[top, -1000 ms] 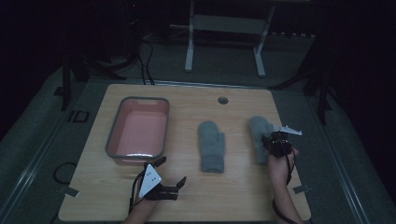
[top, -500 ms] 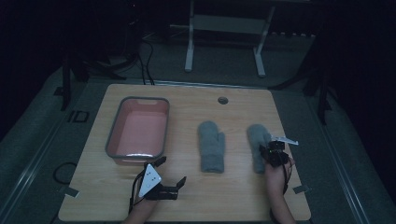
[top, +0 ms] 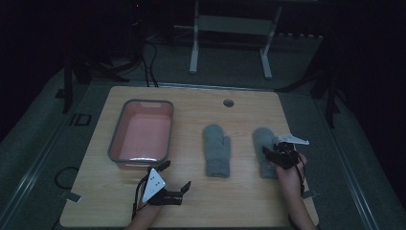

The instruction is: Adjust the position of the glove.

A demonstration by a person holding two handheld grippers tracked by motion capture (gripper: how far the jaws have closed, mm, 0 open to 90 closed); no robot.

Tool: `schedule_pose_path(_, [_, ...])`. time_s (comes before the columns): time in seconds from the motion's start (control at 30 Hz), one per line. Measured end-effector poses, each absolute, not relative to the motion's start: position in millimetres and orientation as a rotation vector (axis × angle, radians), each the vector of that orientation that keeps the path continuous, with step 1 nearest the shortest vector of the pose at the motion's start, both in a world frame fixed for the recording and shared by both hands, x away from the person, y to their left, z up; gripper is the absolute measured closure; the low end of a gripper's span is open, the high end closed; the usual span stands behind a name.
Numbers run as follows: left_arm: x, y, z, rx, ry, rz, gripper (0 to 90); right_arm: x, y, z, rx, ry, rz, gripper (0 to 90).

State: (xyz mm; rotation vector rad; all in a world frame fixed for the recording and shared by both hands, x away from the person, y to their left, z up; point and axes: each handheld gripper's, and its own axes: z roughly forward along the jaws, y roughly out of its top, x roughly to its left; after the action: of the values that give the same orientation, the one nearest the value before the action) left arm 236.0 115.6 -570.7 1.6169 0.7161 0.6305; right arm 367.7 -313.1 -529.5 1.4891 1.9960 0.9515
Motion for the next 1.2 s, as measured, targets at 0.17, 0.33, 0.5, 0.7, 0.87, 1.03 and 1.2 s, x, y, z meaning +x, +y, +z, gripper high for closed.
schedule_pose_path(0.17, [236,116,-571,1.616,0.718,0.630,0.9,369,-311,-549,1.490,2.014,0.883,46.4])
schedule_pose_path(0.33, [236,115,-571,1.616,0.718,0.630,0.9,368,-308,-552,1.512,1.996,0.871,61.0])
schedule_pose_path(0.5, [236,115,-571,1.617,0.717,0.631,0.9,365,-302,-551,1.522,1.951,0.842,77.7])
schedule_pose_path(0.7, [236,115,-571,1.616,0.718,0.631,0.9,364,-299,-537,1.590,1.876,0.848,79.9])
schedule_pose_path(0.87, [236,115,-571,1.616,0.716,0.633,0.9,362,-284,-518,1.619,1.830,0.883,79.9])
schedule_pose_path(1.03, [236,115,-571,1.615,0.725,0.635,0.9,361,-258,-504,1.610,1.826,0.938,79.8])
schedule_pose_path(1.2, [235,114,-571,1.619,0.715,0.638,0.9,359,-234,-492,1.617,1.833,1.002,79.8])
